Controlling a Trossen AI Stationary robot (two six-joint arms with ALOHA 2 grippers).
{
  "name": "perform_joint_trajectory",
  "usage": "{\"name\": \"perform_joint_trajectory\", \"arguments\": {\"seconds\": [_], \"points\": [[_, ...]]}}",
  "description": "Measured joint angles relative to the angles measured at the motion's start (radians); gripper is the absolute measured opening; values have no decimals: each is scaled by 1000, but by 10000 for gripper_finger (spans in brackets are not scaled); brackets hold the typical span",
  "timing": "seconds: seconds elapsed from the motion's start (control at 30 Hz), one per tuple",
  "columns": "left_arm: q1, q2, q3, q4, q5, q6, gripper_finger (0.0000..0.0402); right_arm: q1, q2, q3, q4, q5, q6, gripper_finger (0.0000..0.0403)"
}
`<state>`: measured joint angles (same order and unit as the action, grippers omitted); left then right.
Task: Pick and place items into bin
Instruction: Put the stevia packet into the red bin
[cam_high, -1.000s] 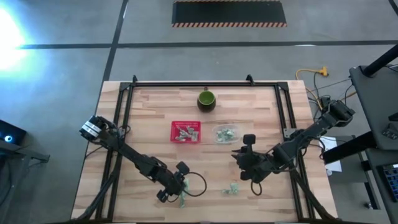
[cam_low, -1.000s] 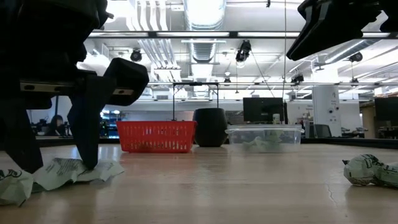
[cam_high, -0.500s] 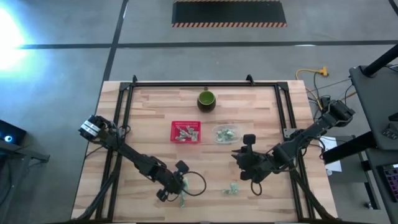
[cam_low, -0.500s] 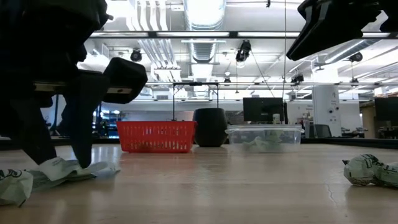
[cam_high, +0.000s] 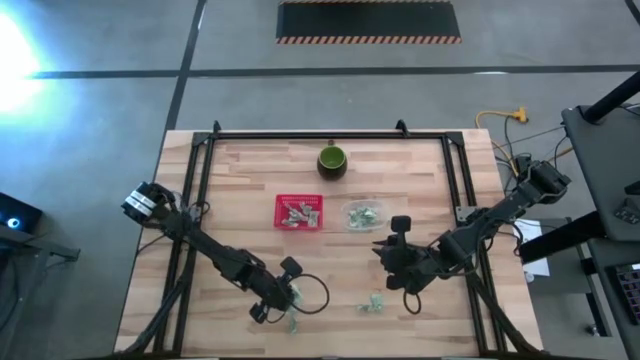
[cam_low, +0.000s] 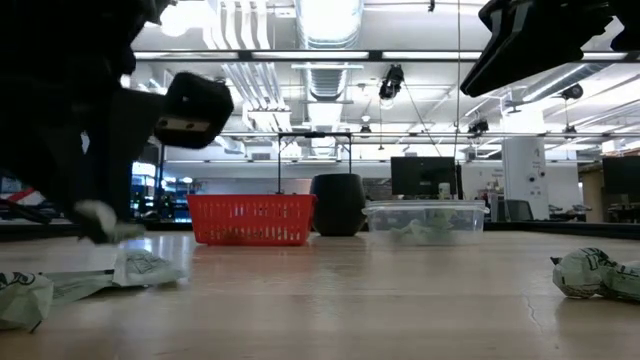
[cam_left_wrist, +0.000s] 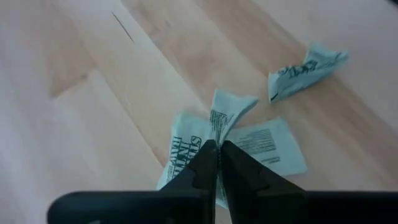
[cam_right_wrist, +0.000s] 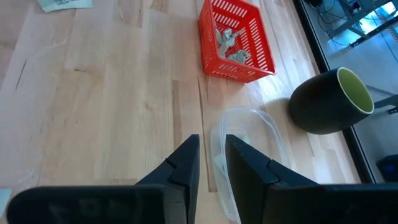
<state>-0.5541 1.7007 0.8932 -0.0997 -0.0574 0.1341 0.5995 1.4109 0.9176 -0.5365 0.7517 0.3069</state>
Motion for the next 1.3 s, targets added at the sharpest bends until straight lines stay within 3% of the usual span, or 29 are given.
{"name": "perform_joint_trajectory", "arguments": {"seconds": [0.23,0.5,0.67,1.17,1.3], "points": [[0,-67,-1,-14,-61,1,2,0,0,0,0,0,0,68],[20,-149,-2,-166,-484,14,2,0,0,0,0,0,0,68],[63,-180,-8,-207,-637,60,2,0,0,0,1,0,0,68],[326,-196,-17,-233,-659,195,2,0,0,-4,2,0,0,68],[396,-197,-17,-234,-617,194,2,0,0,-6,2,0,0,68]]}}
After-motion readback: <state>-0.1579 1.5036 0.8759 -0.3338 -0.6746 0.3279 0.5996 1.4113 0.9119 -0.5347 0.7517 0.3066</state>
